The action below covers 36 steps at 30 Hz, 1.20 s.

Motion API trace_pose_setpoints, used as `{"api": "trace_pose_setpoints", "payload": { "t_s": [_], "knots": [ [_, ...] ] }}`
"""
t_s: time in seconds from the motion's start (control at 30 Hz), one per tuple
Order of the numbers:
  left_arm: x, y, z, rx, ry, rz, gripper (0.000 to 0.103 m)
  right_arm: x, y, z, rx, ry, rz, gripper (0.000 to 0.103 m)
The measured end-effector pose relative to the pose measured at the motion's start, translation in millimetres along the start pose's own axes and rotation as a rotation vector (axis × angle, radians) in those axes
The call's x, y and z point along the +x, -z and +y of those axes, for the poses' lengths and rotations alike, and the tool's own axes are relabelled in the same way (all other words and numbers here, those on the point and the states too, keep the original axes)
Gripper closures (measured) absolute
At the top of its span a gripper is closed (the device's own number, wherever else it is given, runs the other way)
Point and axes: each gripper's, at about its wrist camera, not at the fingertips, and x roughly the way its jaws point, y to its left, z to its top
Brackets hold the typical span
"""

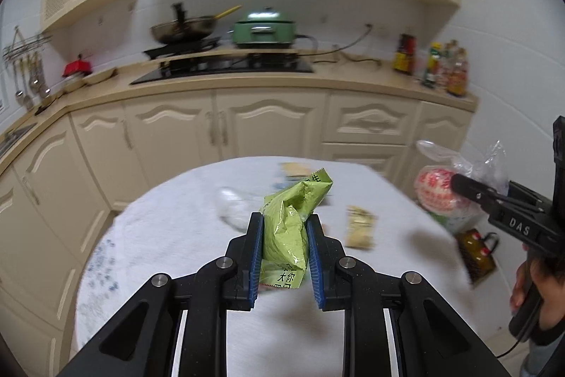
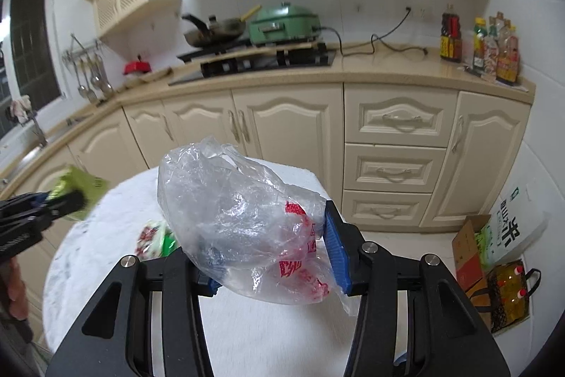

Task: Collect trash
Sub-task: 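Grasp the green snack bag with the left tool while the right tool grasps a clear red-printed bag, then carry both bags over the blue bin and open both tools to drop them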

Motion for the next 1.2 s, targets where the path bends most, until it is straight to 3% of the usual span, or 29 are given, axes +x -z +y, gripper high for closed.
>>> {"api": "trace_pose_setpoints", "payload": {
  "t_s": [0.3,0.6,0.87,1.2],
  "knots": [
    [-33,33,-114,0.128,0.171,0.038,0.083,-109,49,-60,0.073,0.054,-0.078,0.055],
    [3,50,-256,0.277,0.327,0.151,0.083,-178,118,-164,0.226,0.188,-0.074,0.055],
    [64,76,-357,0.372,0.369,0.295,0.083,-187,186,-247,0.382,0.254,-0.016,0.055],
    [166,100,-444,0.456,0.339,0.447,0.083,-156,244,-307,0.493,0.278,0.084,0.055]
  ]
}}
